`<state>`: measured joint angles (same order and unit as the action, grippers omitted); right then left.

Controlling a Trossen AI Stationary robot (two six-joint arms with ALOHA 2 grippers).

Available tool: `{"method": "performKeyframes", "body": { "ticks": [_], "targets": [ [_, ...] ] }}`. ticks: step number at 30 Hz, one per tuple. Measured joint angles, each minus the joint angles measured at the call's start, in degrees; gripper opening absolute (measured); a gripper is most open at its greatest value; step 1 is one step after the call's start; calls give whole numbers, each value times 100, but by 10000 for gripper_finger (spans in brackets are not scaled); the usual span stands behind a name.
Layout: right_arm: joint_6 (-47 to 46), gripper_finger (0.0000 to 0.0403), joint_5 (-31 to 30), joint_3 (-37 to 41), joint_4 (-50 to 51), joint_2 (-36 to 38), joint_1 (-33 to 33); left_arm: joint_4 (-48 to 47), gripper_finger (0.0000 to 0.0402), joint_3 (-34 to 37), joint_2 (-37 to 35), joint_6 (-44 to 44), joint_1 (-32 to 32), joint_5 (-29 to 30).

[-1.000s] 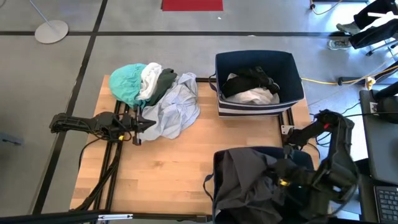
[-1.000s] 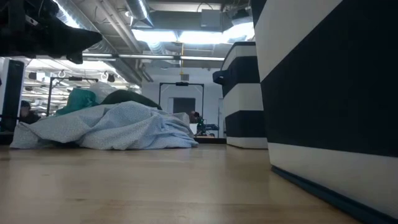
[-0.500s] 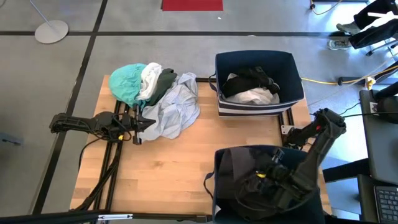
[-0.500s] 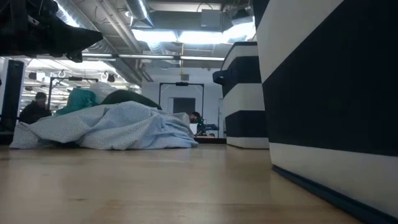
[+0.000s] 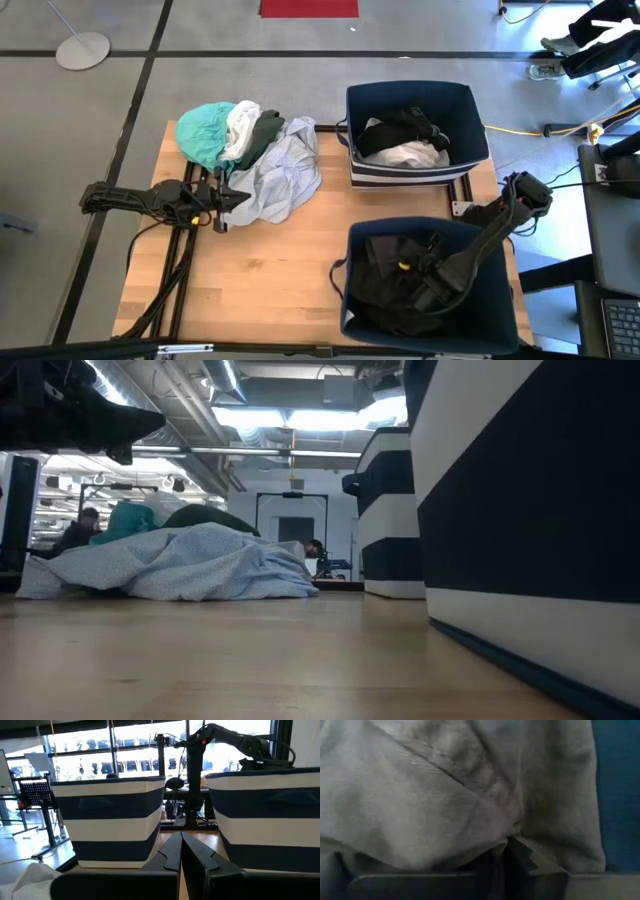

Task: Sort clothes
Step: Put the gray pants into the bottom blue laundry organizer

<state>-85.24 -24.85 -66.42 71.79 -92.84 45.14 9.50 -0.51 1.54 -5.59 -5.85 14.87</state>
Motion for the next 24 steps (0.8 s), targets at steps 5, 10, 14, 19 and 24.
{"method": "performKeyframes", "body": {
  "ticks": [5,10,14,19,24],
  "targets": [
    [-26,43,170,47,-13,0,-109,3,0,0,0,18,0,-1],
    [-28,112,253,49,32,0,-96,4,0,-2,0,15,2,-1],
    [129,177,651,-120,342,9,-152,9,0,-1,0,12,1,-1],
    [196,209,906,-743,1216,51,-166,19,0,-2,0,89,2,-3],
    [573,209,1093,-1728,1813,80,-167,21,0,-1,1,151,0,-4]
  ]
}}
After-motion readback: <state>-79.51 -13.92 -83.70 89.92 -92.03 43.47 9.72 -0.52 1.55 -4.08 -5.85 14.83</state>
